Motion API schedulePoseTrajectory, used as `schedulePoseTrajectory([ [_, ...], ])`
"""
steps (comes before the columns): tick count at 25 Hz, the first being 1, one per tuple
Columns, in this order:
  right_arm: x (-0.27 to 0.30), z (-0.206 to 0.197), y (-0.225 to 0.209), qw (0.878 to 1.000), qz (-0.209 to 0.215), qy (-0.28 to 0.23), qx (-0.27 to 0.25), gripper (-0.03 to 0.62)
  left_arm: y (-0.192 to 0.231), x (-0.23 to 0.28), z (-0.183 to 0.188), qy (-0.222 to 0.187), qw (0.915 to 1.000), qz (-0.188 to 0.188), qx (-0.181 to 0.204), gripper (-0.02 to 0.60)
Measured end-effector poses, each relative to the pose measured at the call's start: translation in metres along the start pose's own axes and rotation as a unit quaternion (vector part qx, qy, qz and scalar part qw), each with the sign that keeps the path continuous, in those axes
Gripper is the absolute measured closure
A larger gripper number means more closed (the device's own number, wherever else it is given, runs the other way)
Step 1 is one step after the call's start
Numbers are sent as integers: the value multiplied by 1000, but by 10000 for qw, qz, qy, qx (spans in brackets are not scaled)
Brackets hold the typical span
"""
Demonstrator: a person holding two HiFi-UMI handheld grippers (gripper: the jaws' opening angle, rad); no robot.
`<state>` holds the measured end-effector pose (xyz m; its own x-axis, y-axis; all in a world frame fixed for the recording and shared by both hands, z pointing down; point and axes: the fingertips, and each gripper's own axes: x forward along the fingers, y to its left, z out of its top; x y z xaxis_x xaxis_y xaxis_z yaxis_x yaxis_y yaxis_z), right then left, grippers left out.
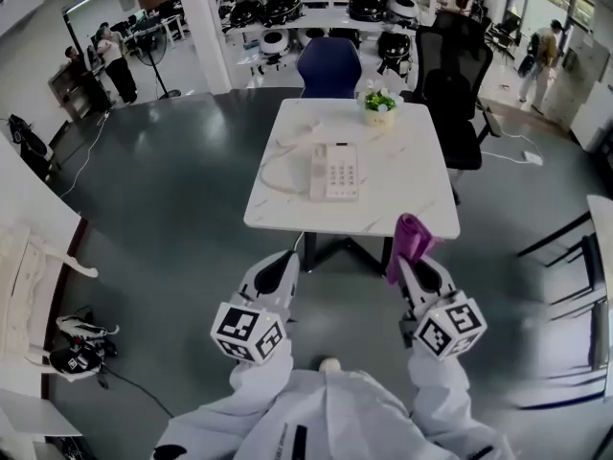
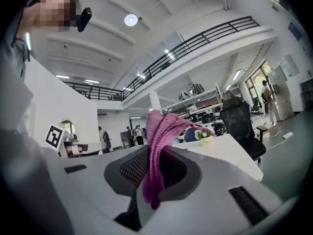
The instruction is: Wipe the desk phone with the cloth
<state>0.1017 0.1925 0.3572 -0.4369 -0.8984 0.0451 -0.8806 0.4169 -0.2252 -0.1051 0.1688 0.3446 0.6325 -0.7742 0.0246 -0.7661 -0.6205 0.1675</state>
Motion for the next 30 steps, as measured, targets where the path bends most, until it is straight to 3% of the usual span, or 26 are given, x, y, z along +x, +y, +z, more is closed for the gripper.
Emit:
schedulePoseTrajectory([
  [9,44,-4,-28,9998,-85,156,64,553,26,42,-7,68,9999,-92,-129,584],
  [14,76,-5,-46,9994,48,330,30,553,45,64,-8,105,9997,45,-215,583],
  [30,210,8,-156,9974,406,588,118,553,112,198,-19,171,9972,467,-558,583],
])
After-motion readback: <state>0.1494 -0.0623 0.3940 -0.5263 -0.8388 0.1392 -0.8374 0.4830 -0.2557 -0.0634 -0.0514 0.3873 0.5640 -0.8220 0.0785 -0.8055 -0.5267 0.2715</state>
